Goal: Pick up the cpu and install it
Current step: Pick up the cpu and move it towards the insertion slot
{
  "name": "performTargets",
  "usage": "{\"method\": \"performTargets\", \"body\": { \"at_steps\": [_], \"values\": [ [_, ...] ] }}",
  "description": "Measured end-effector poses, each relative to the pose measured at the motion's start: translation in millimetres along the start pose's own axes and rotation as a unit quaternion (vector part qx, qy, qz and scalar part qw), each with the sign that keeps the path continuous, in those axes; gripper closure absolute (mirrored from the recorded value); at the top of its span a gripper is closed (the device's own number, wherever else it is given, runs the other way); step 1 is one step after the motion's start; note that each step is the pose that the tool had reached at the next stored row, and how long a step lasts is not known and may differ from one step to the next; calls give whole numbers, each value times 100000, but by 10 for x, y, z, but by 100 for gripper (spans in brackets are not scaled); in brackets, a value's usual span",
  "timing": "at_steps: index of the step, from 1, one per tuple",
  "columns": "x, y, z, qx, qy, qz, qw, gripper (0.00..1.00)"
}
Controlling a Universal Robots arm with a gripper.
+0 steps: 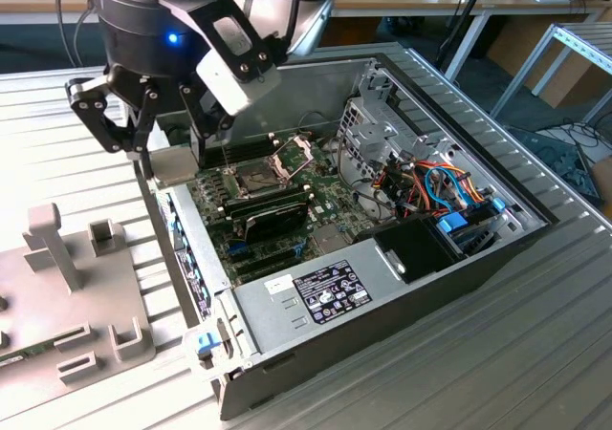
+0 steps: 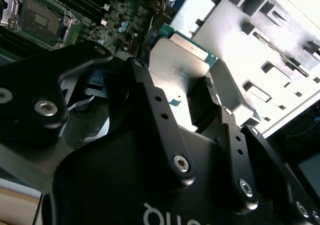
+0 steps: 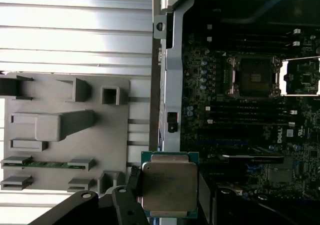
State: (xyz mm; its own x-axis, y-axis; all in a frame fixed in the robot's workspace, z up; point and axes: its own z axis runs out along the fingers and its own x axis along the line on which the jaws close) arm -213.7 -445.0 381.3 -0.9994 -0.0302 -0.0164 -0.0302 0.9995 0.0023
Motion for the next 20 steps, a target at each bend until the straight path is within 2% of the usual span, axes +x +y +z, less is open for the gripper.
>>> {"method": "performTargets", "body": {
  "at_steps": [15,17,20],
  "values": [
    [-243,-8,10,2,1,-6,100000,45],
    [-320,-10,14,0,0,-5,100000,45],
    [-380,-12,16,4,4,-4,100000,45]
  ]
}}
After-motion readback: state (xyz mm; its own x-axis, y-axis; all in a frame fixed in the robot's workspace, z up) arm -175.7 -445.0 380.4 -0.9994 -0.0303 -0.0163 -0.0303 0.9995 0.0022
